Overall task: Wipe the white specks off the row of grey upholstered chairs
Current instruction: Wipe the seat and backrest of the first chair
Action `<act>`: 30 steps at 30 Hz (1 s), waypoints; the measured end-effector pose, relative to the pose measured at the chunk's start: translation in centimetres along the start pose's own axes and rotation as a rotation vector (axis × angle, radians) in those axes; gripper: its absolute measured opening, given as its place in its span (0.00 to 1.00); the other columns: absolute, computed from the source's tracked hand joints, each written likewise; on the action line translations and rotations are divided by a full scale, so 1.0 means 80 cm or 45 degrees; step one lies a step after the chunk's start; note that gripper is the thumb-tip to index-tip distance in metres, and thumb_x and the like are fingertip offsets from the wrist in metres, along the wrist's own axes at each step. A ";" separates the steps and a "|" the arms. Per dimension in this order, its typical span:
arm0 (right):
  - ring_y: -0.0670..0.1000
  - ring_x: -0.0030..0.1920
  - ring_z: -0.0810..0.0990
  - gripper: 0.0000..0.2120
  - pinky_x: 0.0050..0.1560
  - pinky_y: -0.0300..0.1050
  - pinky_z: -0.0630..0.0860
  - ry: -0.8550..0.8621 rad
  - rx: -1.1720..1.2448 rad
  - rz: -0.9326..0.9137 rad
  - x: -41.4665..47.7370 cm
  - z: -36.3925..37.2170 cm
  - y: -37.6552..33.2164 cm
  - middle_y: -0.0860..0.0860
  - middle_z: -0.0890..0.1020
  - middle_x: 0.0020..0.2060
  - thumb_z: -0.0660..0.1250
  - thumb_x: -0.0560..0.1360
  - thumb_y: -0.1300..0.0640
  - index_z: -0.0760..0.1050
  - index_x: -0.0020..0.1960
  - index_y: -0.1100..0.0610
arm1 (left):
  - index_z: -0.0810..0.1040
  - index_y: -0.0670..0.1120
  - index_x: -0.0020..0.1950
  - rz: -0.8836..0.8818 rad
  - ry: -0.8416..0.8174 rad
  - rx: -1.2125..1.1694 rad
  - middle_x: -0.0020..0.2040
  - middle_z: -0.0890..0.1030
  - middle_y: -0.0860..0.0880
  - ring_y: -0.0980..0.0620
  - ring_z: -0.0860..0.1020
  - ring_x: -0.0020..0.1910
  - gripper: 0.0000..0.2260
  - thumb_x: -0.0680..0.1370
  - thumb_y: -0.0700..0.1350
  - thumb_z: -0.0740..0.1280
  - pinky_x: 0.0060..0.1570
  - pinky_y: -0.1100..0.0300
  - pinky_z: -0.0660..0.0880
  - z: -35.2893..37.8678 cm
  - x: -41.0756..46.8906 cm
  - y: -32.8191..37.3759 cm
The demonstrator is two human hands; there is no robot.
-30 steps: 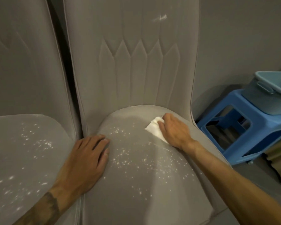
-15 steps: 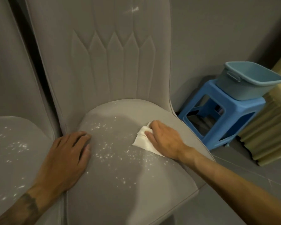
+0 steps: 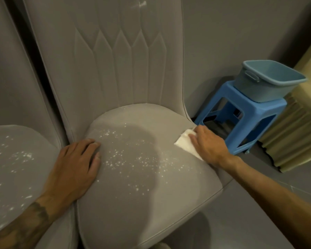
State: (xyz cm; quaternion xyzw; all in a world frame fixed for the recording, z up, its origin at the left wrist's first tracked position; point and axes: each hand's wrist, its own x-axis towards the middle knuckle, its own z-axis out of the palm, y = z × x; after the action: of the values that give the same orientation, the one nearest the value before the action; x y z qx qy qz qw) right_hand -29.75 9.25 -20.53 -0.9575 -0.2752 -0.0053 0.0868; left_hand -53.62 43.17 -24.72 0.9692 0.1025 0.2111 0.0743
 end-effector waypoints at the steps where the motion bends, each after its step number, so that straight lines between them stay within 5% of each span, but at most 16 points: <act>1: 0.50 0.49 0.75 0.14 0.51 0.49 0.73 0.028 0.008 0.121 0.003 -0.002 0.007 0.50 0.75 0.55 0.50 0.84 0.41 0.66 0.57 0.50 | 0.79 0.44 0.66 -0.006 -0.003 0.001 0.64 0.80 0.45 0.41 0.78 0.60 0.19 0.82 0.51 0.56 0.61 0.45 0.70 0.000 0.000 0.000; 3: 0.51 0.50 0.76 0.15 0.51 0.50 0.74 0.089 0.011 0.143 -0.003 0.007 -0.004 0.51 0.76 0.54 0.50 0.84 0.41 0.67 0.57 0.51 | 0.79 0.44 0.65 -0.010 -0.007 -0.001 0.64 0.80 0.45 0.42 0.78 0.60 0.19 0.82 0.51 0.56 0.61 0.46 0.69 0.000 0.002 0.002; 7: 0.46 0.46 0.74 0.14 0.49 0.44 0.74 0.020 0.086 -0.240 -0.033 0.025 -0.035 0.47 0.74 0.51 0.47 0.83 0.37 0.62 0.57 0.45 | 0.80 0.44 0.65 0.000 -0.003 0.001 0.63 0.80 0.45 0.42 0.78 0.60 0.19 0.82 0.51 0.56 0.61 0.46 0.69 -0.003 0.002 0.003; 13: 0.50 0.49 0.76 0.15 0.51 0.49 0.76 0.077 0.087 0.182 -0.003 0.005 -0.007 0.51 0.76 0.54 0.52 0.84 0.42 0.67 0.59 0.52 | 0.79 0.44 0.66 -0.009 -0.026 -0.012 0.64 0.79 0.45 0.43 0.77 0.61 0.19 0.82 0.51 0.56 0.62 0.46 0.69 -0.003 0.001 0.003; 18: 0.47 0.45 0.74 0.12 0.47 0.45 0.74 0.047 0.086 -0.260 -0.041 0.026 -0.045 0.46 0.74 0.51 0.50 0.83 0.39 0.63 0.56 0.46 | 0.79 0.43 0.65 -0.004 -0.026 -0.011 0.63 0.79 0.45 0.42 0.77 0.61 0.19 0.82 0.51 0.57 0.62 0.46 0.68 -0.004 0.001 0.002; 24: 0.50 0.49 0.76 0.15 0.51 0.49 0.76 0.076 0.091 0.180 -0.009 0.010 -0.025 0.51 0.76 0.54 0.51 0.84 0.42 0.67 0.59 0.51 | 0.79 0.44 0.65 -0.018 -0.004 -0.020 0.63 0.80 0.45 0.42 0.77 0.61 0.18 0.82 0.50 0.58 0.61 0.46 0.69 -0.005 0.002 0.005; 30: 0.46 0.44 0.74 0.12 0.46 0.45 0.76 0.088 0.108 -0.130 -0.053 0.032 -0.055 0.46 0.75 0.50 0.49 0.83 0.38 0.63 0.56 0.45 | 0.79 0.44 0.65 -0.002 -0.009 -0.012 0.63 0.79 0.45 0.42 0.78 0.60 0.18 0.82 0.50 0.58 0.60 0.46 0.69 -0.006 0.002 0.004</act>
State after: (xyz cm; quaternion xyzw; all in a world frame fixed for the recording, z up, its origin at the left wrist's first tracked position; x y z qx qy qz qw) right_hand -35.75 11.15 -22.55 -0.9369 -0.3204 -0.0310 0.1363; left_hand -53.65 42.96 -24.21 0.9695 0.1019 0.2083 0.0792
